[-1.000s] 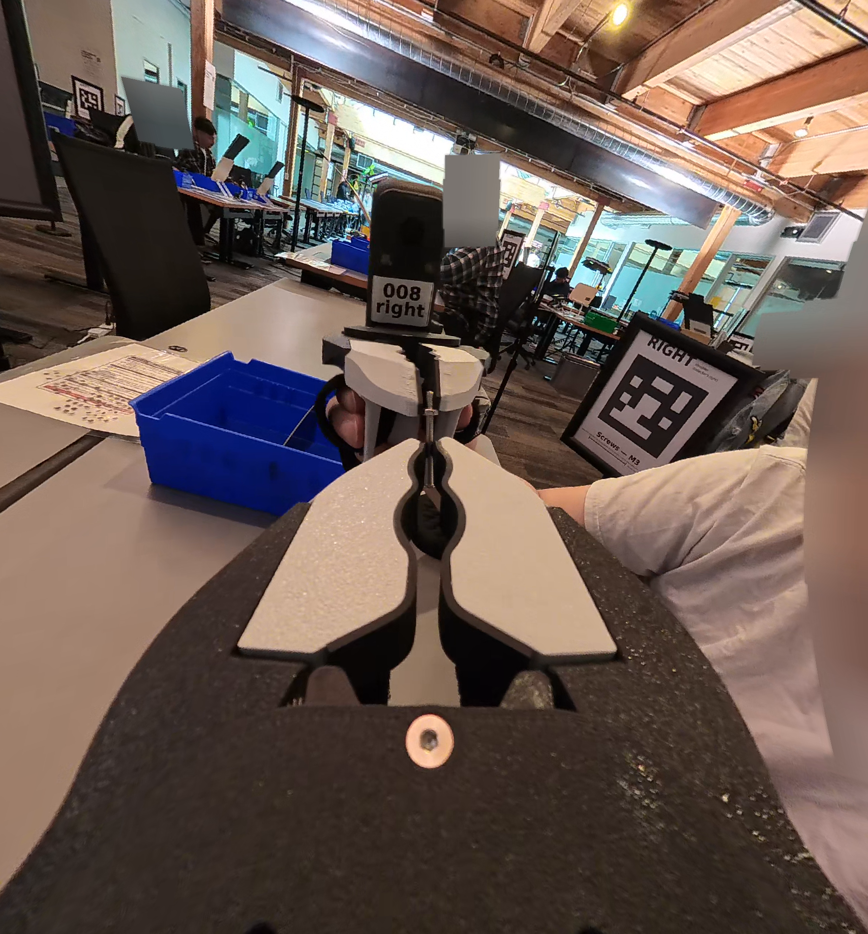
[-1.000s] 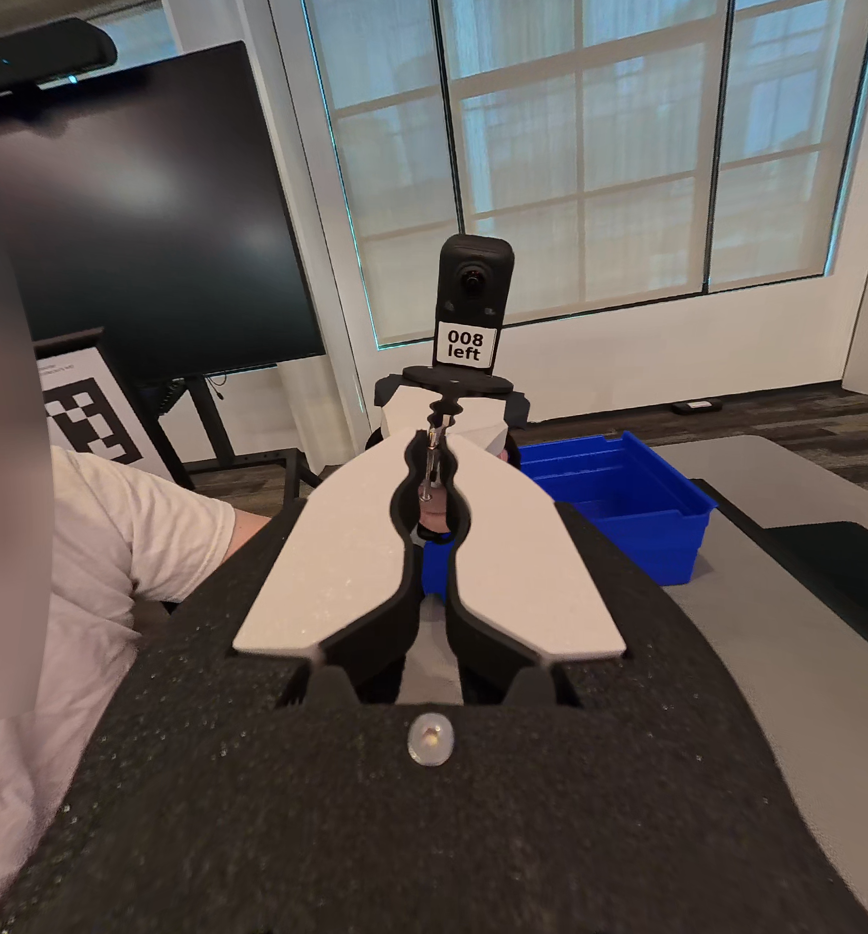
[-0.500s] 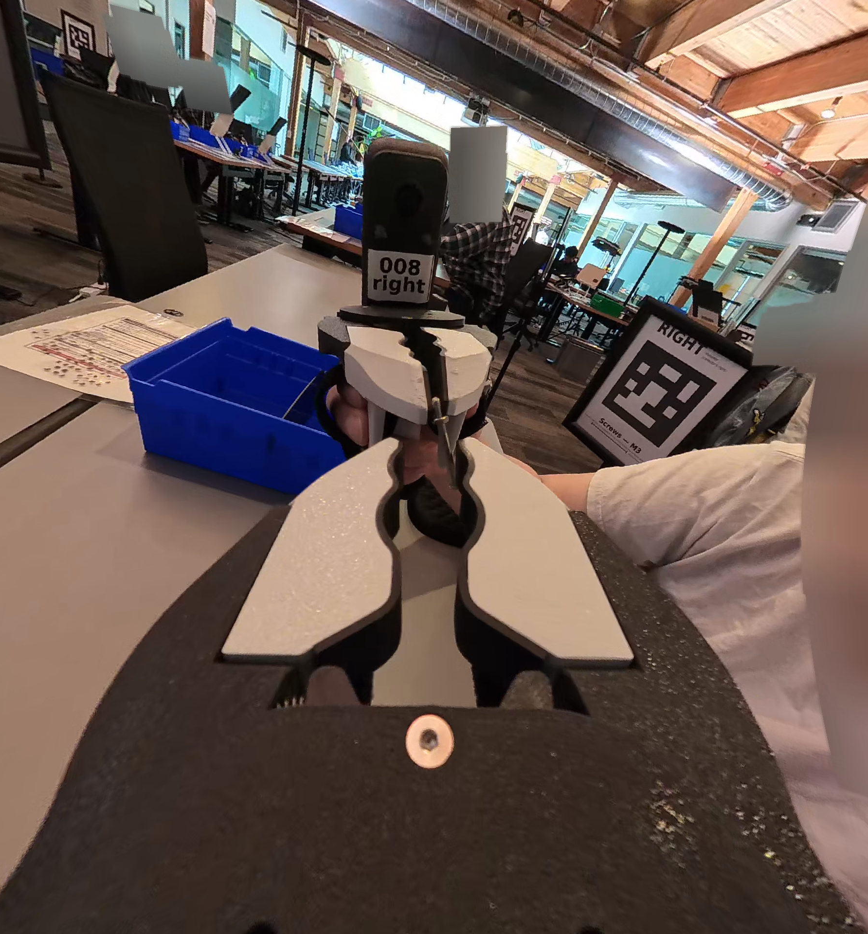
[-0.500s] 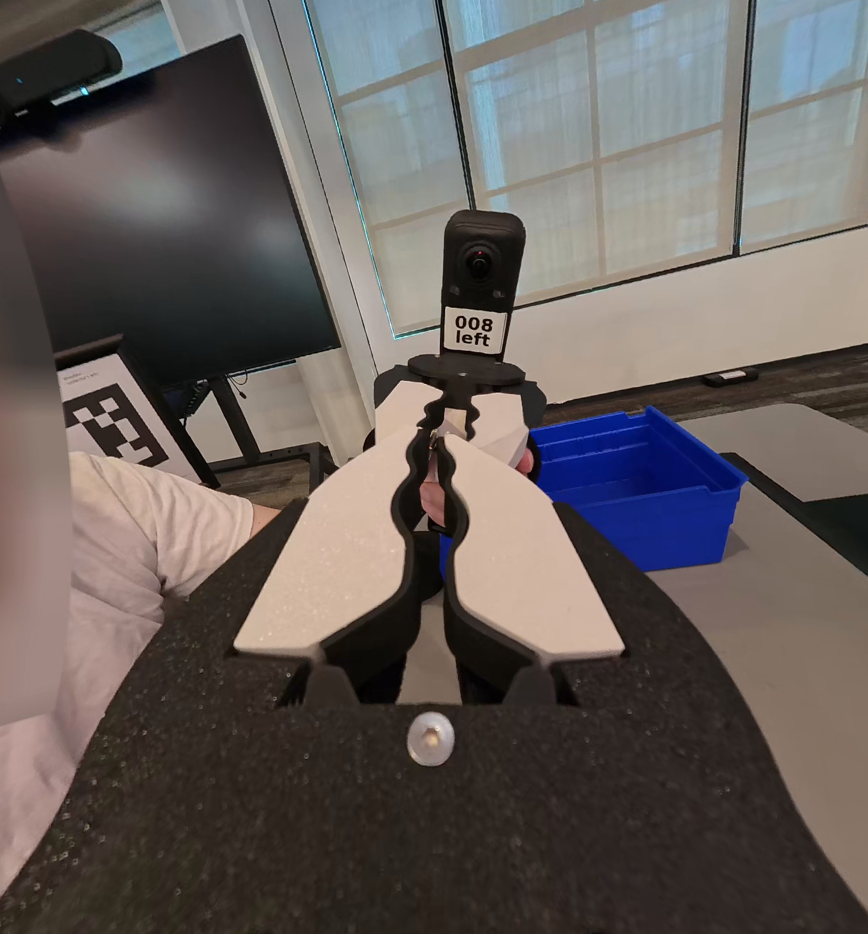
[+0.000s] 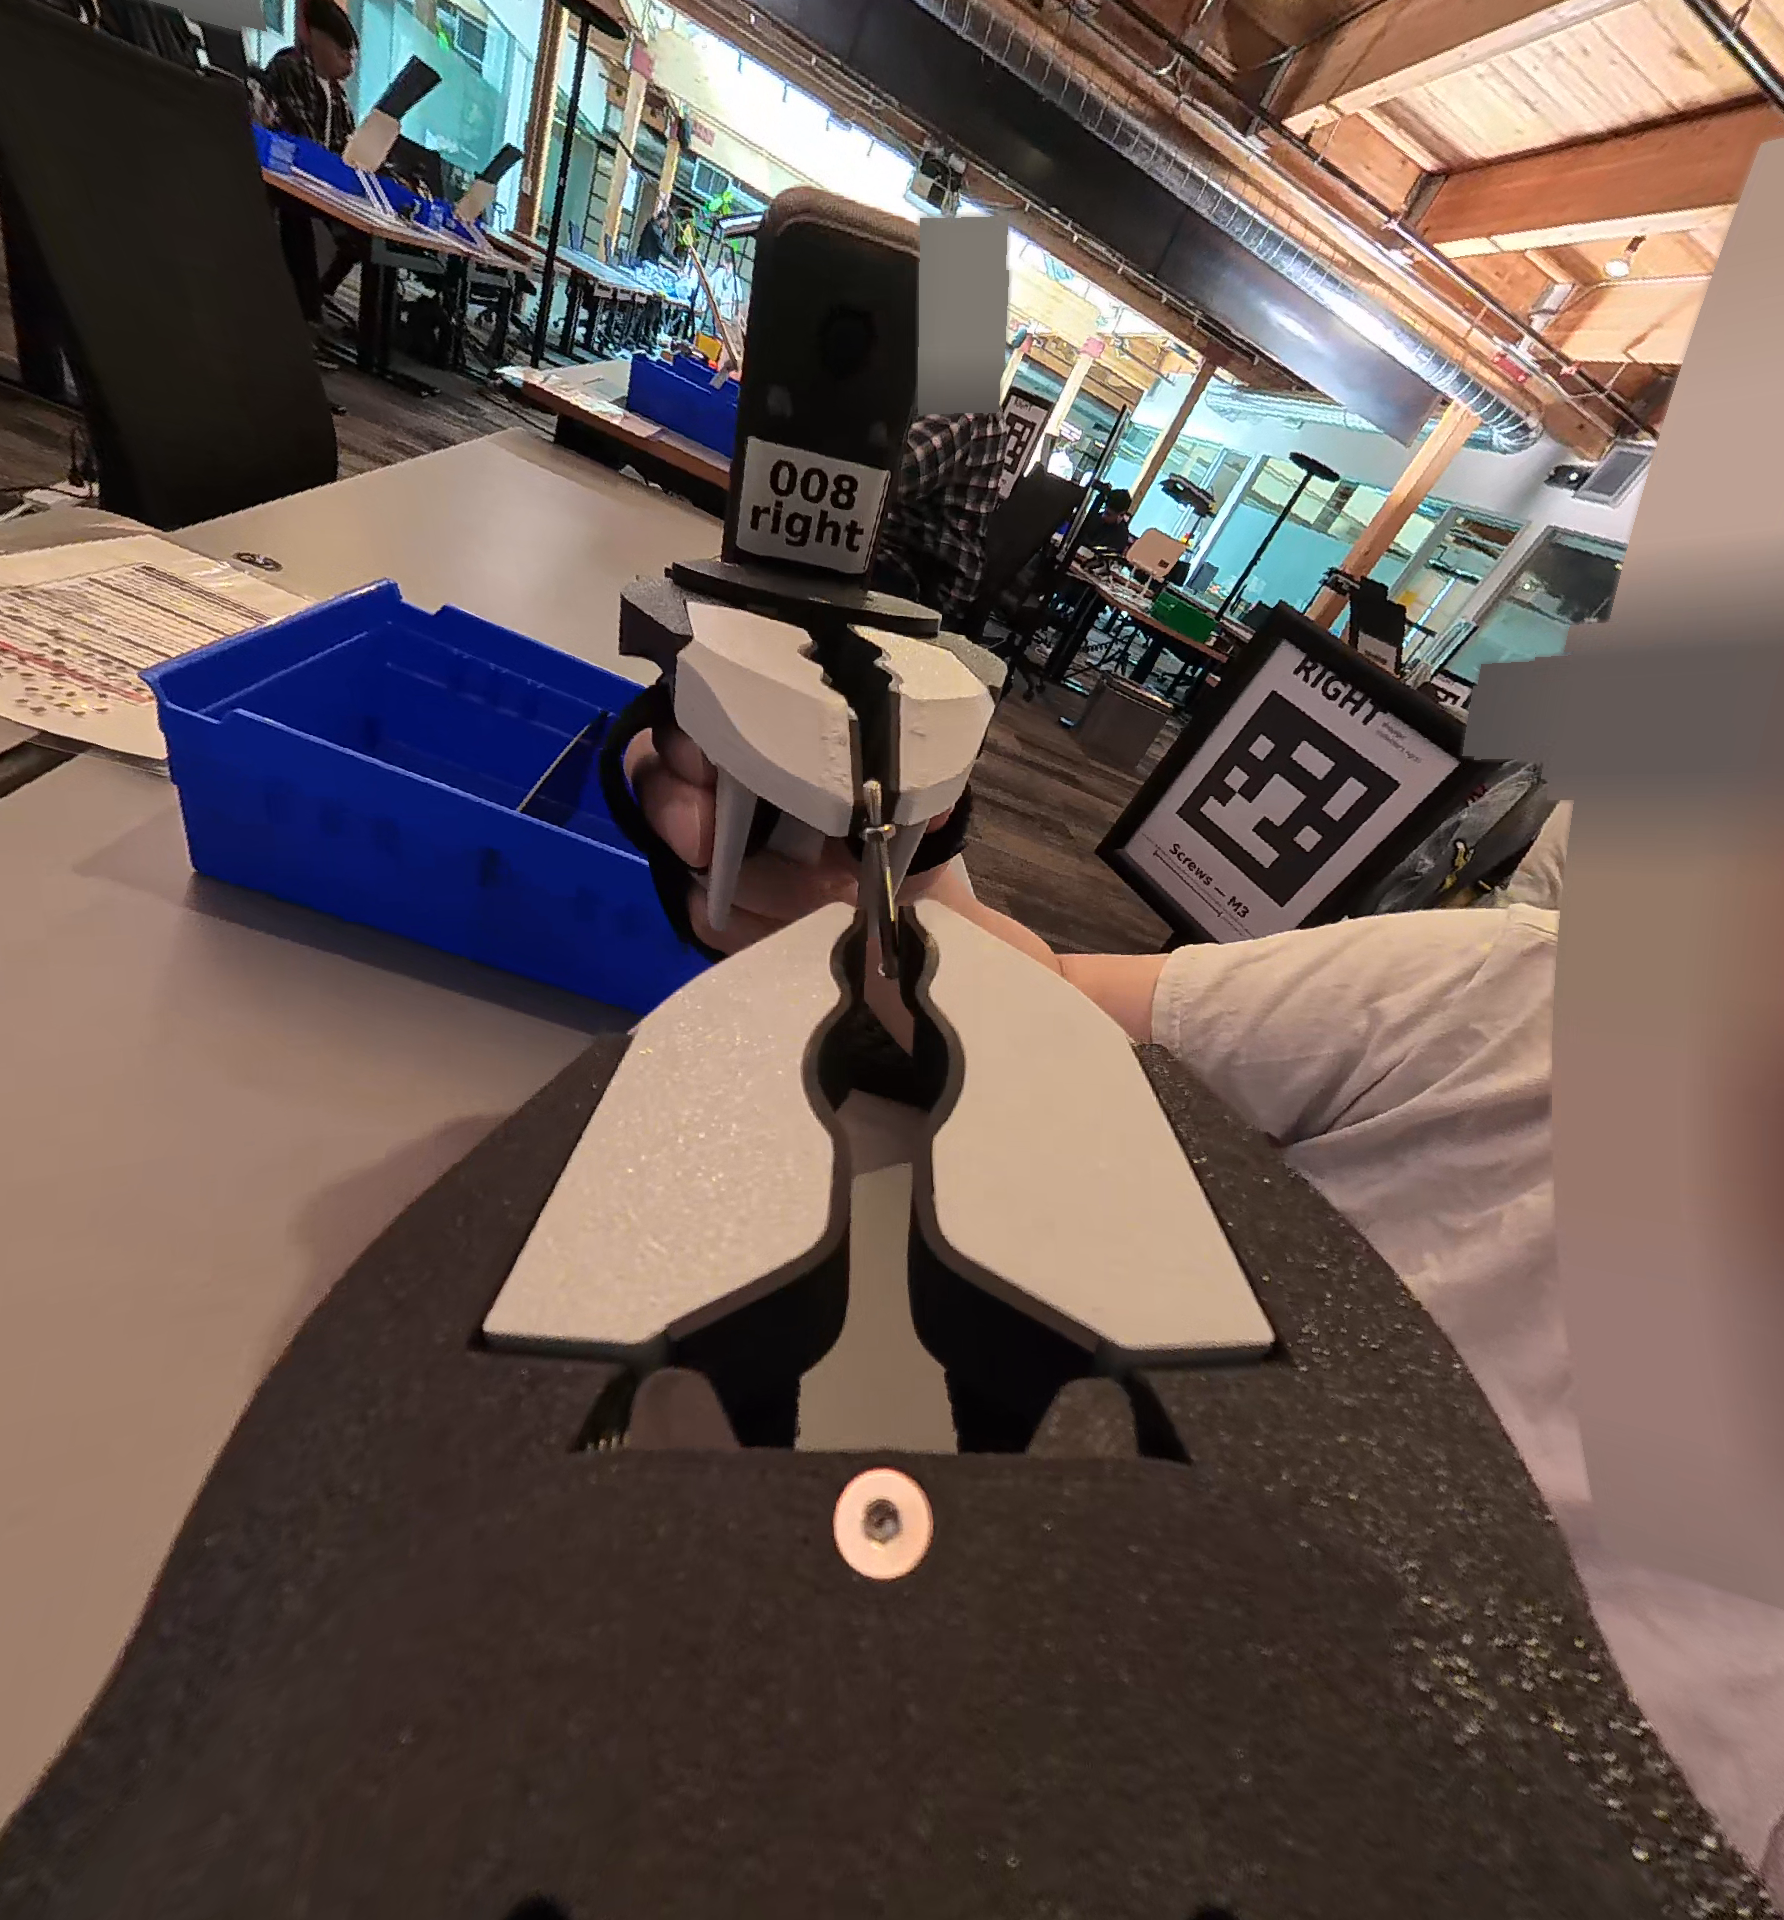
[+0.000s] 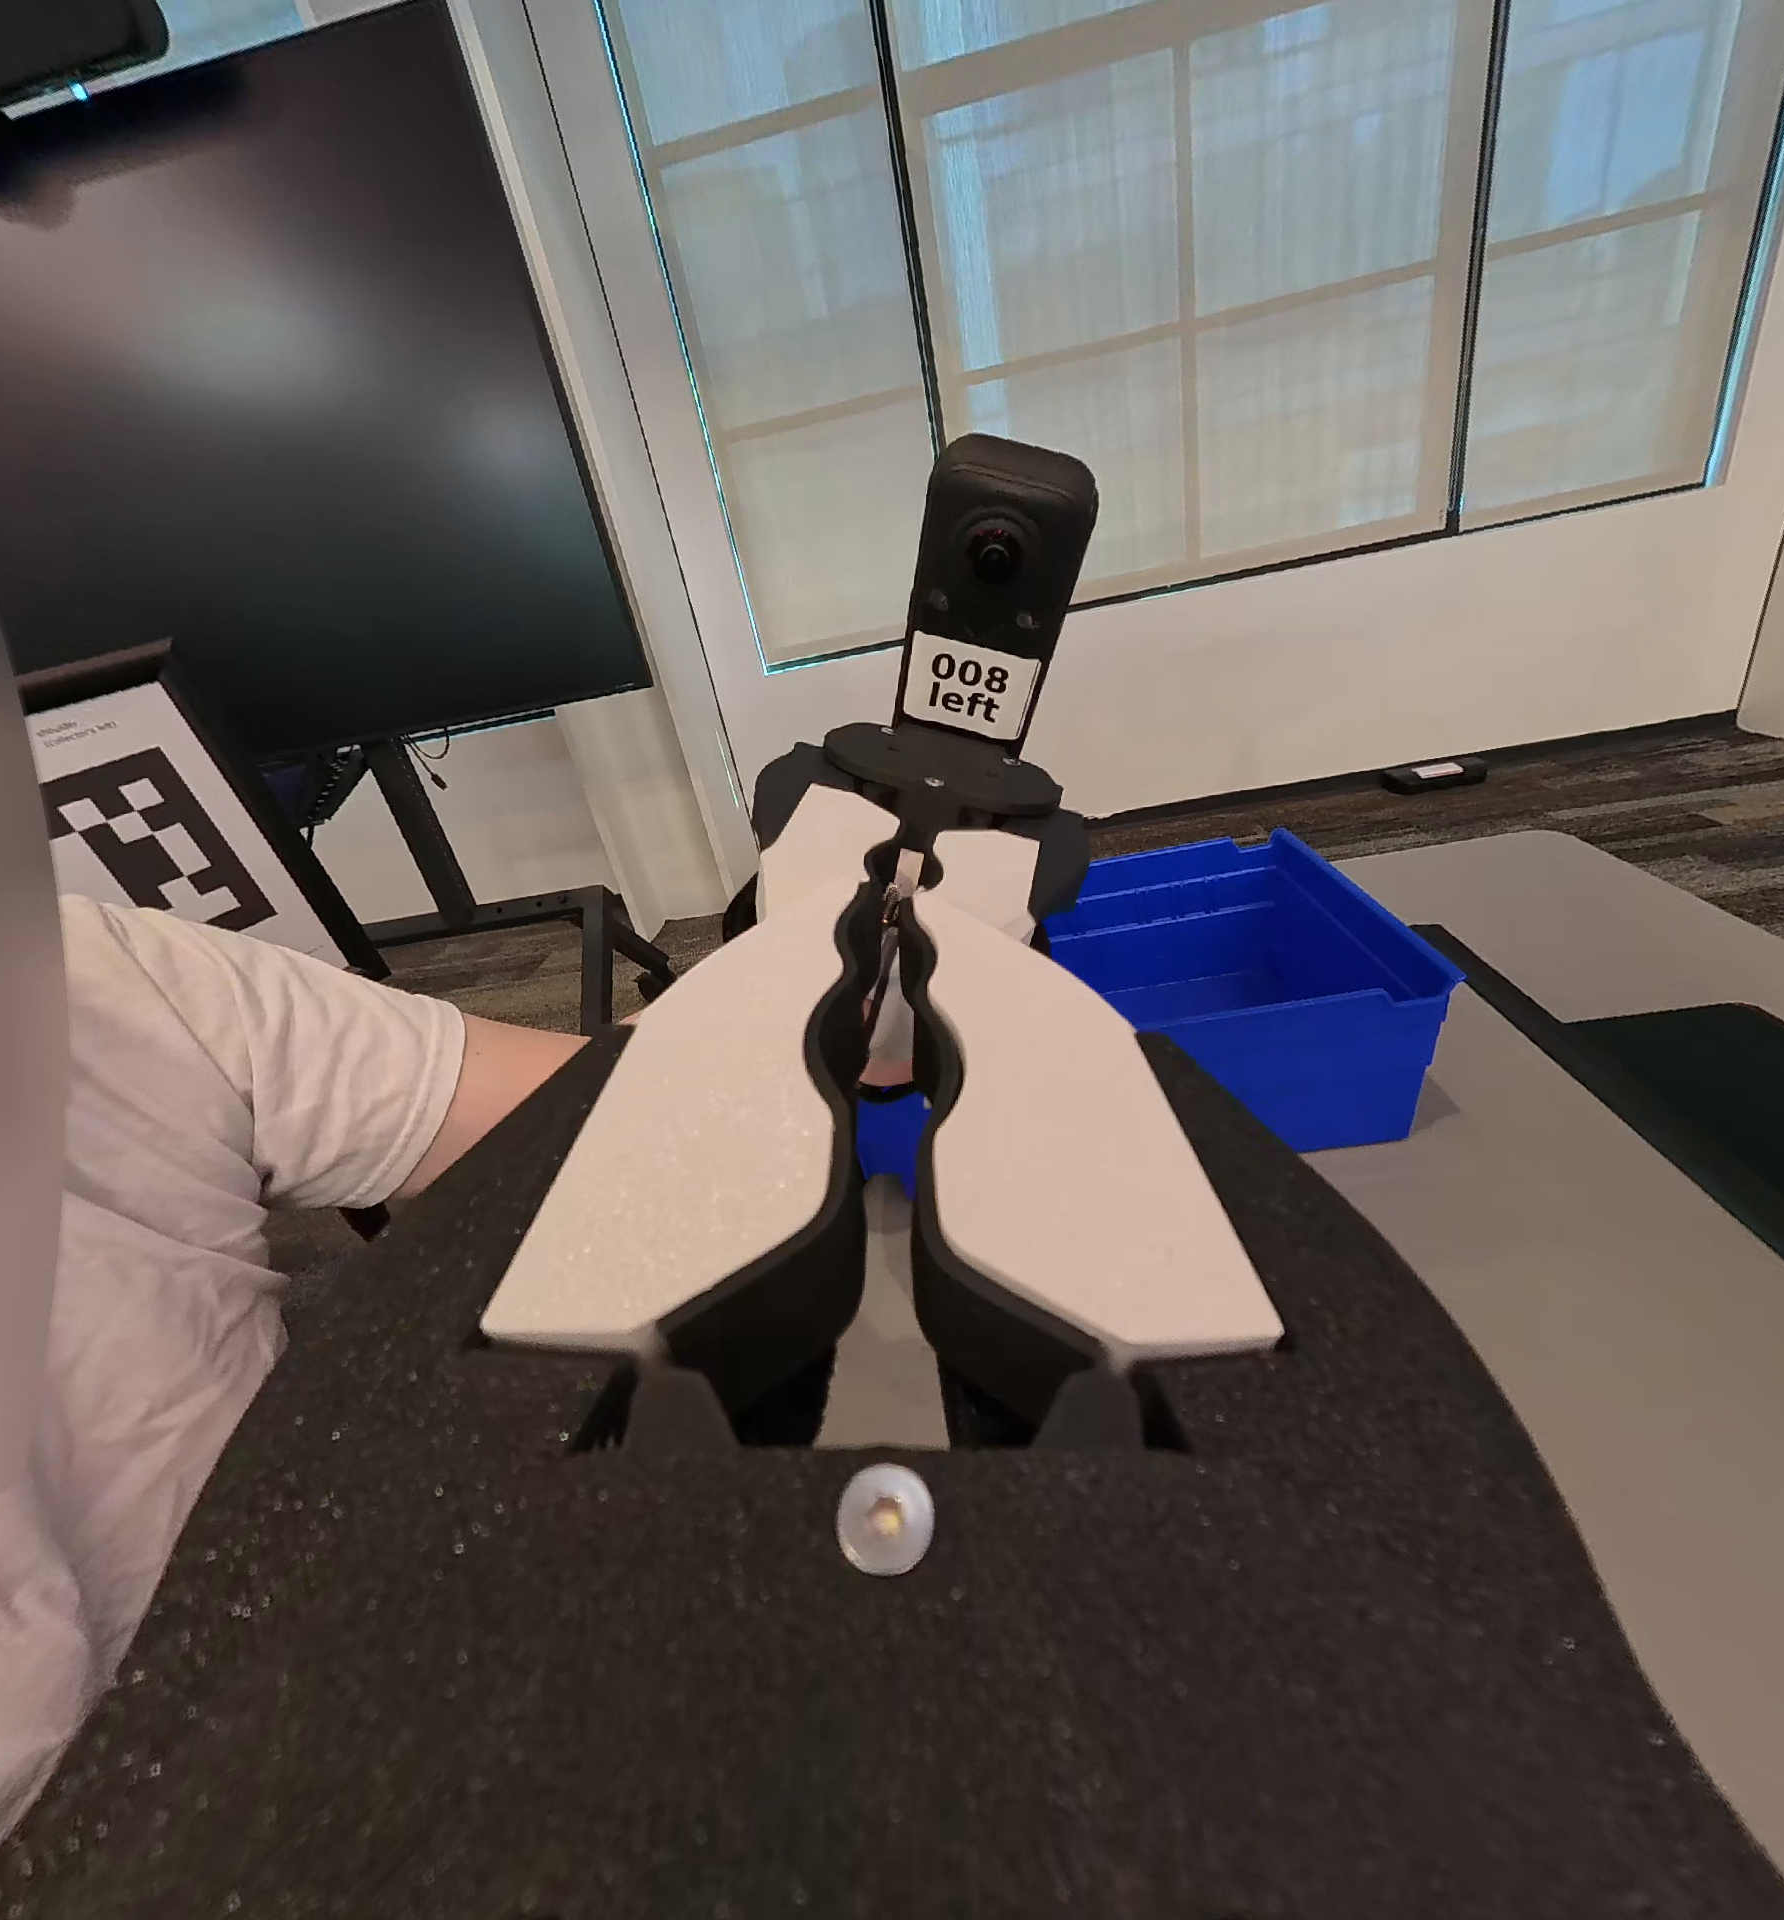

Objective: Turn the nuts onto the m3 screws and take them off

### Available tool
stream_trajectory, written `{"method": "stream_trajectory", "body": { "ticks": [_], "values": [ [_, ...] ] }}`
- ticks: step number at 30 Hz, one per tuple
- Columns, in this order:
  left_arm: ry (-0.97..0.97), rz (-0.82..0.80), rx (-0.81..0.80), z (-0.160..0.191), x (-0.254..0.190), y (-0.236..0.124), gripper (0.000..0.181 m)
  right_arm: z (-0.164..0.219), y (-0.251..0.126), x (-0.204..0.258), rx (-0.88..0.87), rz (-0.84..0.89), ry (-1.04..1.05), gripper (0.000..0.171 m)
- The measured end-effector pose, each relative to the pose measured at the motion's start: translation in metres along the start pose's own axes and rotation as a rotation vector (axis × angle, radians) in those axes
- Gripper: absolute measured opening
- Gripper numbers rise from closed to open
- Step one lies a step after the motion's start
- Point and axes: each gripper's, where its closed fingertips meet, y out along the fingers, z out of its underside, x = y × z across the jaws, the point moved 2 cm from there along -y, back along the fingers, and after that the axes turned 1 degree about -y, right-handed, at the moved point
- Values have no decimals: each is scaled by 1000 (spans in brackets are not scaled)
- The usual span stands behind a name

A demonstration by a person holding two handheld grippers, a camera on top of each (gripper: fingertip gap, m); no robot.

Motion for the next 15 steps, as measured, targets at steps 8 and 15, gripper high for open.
{"method": "stream_trajectory", "body": {
  "ticks": [8, 15],
  "values": [
    [-41, 31, -20, 0, 1, 2, 2, -1, -2, -1, -4, 10, -14, 3],
    [-1, -15, -59, -6, 5, -2, 2, -7, -5, -6, -10, 81, -47, 20]
  ]
}}
